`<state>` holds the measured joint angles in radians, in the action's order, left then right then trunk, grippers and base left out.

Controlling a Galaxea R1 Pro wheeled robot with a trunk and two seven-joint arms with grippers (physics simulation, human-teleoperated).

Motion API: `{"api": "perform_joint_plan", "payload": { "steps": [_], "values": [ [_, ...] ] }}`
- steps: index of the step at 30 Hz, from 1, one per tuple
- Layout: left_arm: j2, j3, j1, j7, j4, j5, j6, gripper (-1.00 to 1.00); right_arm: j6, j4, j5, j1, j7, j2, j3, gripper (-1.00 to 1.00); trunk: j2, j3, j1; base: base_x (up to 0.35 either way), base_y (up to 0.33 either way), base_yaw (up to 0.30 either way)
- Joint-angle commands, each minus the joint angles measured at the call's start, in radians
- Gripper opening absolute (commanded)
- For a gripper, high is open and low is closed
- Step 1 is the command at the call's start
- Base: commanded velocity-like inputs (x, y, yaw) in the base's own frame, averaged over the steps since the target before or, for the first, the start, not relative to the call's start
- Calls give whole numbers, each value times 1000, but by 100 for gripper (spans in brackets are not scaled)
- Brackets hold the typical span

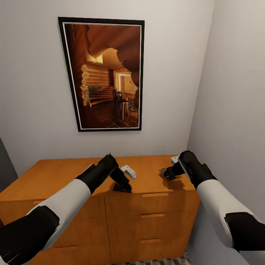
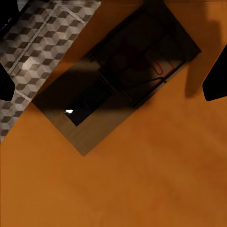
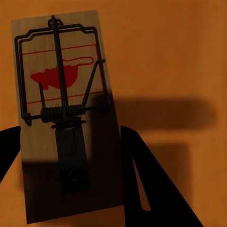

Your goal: Take the four mousetraps from the cabinet in the bathroom and place them on the bathroom floor. Make sure all four end up on the same floor surface, and ensure that at least two of them are either under or directly next to the same bathroom sink.

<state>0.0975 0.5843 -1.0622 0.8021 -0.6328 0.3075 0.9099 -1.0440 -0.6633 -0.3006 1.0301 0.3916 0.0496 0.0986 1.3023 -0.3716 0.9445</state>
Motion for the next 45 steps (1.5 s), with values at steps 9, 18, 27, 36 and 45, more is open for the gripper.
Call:
{"api": "perform_joint_plan", "payload": {
  "steps": [9,18,27,36,45],
  "values": [
    [-1,0,-1,9,30,17,-1,100,-3,1,-7,1,7,1,4,-100,1,-1,0,0,0,0],
    [-1,0,-1,9,31,19,-2,100,-3,2,-6,1,7,1,4,-100,1,-1,0,0,0,0],
    [-2,-1,-1,9,33,19,-2,100,-3,2,-6,1,7,1,4,-100,1,-1,0,0,0,0],
    [-2,-1,-1,8,40,15,-3,100,-3,2,-8,1,6,1,4,-100,1,-1,0,0,0,0],
    [-3,-4,-1,8,80,15,-36,100,-3,2,-8,1,6,1,4,-100,1,-1,0,0,0,0]
  ]
}}
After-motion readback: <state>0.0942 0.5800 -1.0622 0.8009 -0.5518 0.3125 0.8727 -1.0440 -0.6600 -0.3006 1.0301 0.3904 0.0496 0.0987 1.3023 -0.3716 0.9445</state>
